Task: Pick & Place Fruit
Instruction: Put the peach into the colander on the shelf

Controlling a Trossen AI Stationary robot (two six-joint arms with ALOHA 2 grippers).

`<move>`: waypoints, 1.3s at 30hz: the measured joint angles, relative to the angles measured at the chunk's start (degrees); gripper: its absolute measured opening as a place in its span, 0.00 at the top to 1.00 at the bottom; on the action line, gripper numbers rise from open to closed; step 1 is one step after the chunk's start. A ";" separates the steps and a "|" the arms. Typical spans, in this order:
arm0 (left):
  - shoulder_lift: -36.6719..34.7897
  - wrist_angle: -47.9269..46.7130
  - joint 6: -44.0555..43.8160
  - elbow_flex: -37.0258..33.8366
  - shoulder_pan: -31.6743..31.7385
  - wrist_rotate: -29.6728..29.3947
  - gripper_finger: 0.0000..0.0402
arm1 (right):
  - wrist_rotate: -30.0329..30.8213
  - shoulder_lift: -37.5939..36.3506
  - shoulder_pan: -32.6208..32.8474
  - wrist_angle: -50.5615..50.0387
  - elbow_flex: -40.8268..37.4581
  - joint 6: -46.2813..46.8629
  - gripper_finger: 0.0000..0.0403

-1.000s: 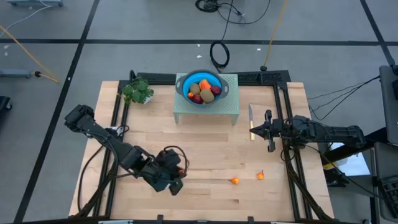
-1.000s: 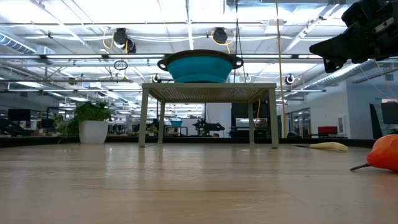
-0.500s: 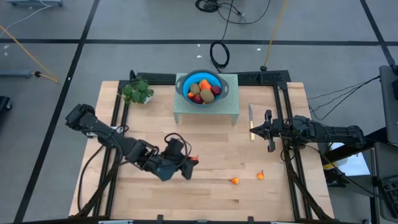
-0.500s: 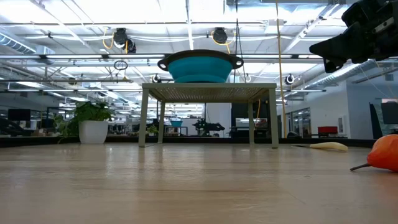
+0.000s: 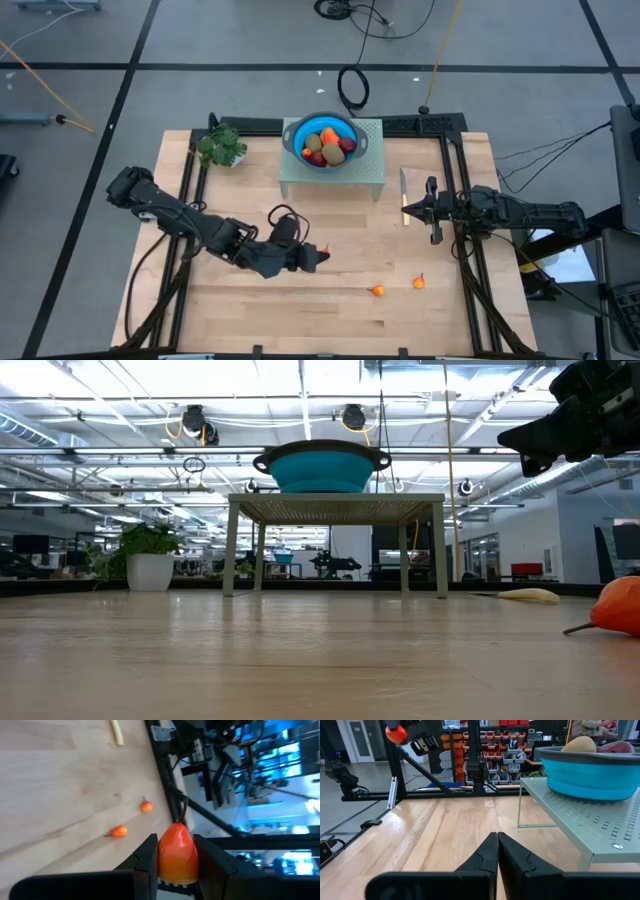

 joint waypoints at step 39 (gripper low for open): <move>0.00 4.03 52.59 -0.02 -0.51 2.52 0.77 | 0.01 0.00 0.01 0.00 0.00 0.00 0.99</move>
